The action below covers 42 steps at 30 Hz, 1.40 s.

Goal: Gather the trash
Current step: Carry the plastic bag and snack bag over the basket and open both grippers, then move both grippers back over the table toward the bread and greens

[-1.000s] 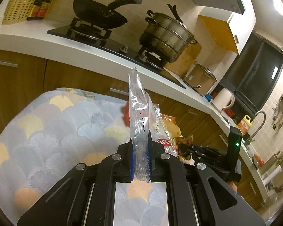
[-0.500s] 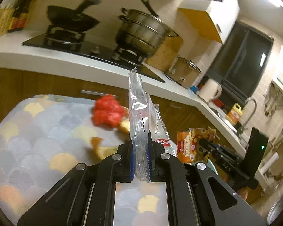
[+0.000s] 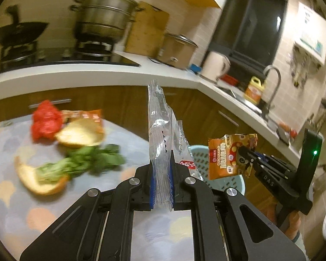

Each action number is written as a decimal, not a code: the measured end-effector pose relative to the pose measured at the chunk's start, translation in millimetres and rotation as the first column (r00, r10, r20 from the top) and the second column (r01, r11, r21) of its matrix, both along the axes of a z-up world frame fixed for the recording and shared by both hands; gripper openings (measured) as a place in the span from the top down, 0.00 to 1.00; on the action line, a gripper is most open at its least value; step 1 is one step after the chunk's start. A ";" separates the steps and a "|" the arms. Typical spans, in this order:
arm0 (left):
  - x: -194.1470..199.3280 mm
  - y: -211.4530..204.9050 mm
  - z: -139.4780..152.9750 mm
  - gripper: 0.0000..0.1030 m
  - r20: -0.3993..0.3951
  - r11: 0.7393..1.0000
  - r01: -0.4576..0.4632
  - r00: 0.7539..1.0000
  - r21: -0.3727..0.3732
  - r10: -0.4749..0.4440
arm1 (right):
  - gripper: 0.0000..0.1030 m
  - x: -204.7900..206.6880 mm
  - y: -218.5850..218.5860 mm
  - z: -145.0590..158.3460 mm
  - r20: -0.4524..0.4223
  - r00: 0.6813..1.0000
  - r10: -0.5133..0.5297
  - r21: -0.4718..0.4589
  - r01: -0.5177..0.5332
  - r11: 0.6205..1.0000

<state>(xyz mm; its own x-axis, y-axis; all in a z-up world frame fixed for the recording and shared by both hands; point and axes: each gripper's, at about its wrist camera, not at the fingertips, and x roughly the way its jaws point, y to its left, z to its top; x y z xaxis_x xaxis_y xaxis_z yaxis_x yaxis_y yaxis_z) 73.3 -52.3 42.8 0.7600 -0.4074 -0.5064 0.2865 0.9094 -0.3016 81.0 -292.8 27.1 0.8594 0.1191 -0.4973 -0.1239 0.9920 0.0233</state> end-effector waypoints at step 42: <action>54.4 -129.7 -68.1 0.58 -0.190 0.982 0.166 0.971 0.094 -0.146 | 0.51 27.6 -101.6 -75.2 -0.284 0.929 -0.236 0.136 0.283 0.949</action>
<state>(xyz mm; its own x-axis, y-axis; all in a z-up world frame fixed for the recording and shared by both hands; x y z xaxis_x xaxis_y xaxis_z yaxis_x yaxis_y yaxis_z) 127.6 -181.9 -25.3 0.5826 -0.4485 -0.6778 0.3769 0.8880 -0.2636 108.6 -394.4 -48.1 0.7139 0.0129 -0.7001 0.1710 0.9663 0.1922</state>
